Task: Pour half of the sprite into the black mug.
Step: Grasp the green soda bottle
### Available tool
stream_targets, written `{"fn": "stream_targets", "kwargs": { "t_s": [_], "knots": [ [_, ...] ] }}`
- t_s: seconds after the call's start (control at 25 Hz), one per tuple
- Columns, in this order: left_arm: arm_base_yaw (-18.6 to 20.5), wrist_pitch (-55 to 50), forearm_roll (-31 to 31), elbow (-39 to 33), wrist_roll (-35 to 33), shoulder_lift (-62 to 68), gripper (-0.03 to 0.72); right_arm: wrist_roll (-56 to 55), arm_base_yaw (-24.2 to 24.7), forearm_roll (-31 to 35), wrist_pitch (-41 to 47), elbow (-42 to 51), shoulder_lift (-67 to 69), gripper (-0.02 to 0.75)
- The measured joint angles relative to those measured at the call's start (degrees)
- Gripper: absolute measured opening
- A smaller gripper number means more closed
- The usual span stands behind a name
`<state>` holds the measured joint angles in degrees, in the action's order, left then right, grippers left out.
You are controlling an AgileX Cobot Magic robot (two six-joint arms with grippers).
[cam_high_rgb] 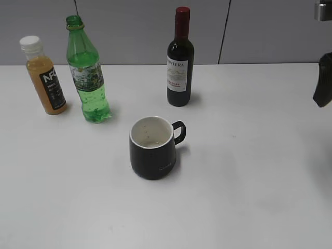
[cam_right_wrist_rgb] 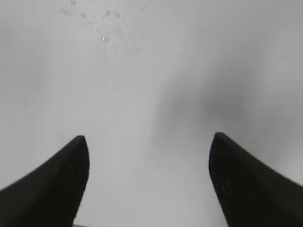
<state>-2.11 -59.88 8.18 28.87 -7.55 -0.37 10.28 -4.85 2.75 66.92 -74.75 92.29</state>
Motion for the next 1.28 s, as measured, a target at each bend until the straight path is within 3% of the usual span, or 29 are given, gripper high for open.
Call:
{"fn": "stream_targets", "kwargs": {
  "t_s": [0.68, 0.96, 1.28],
  "knots": [
    [0.0, 0.0, 0.0, 0.0, 0.0, 0.0, 0.594, -0.1, 0.0, 3.2, -16.7, 45.5, -38.2, 0.594],
    [0.0, 0.0, 0.0, 0.0, 0.0, 0.0, 0.592, -0.5, 0.0, 5.5, -18.7, 49.2, -55.9, 0.594],
    [0.0, 0.0, 0.0, 0.0, 0.0, 0.0, 0.592, -0.7, 0.0, 6.6, -13.2, 50.7, -74.8, 0.594]
  ]
}}
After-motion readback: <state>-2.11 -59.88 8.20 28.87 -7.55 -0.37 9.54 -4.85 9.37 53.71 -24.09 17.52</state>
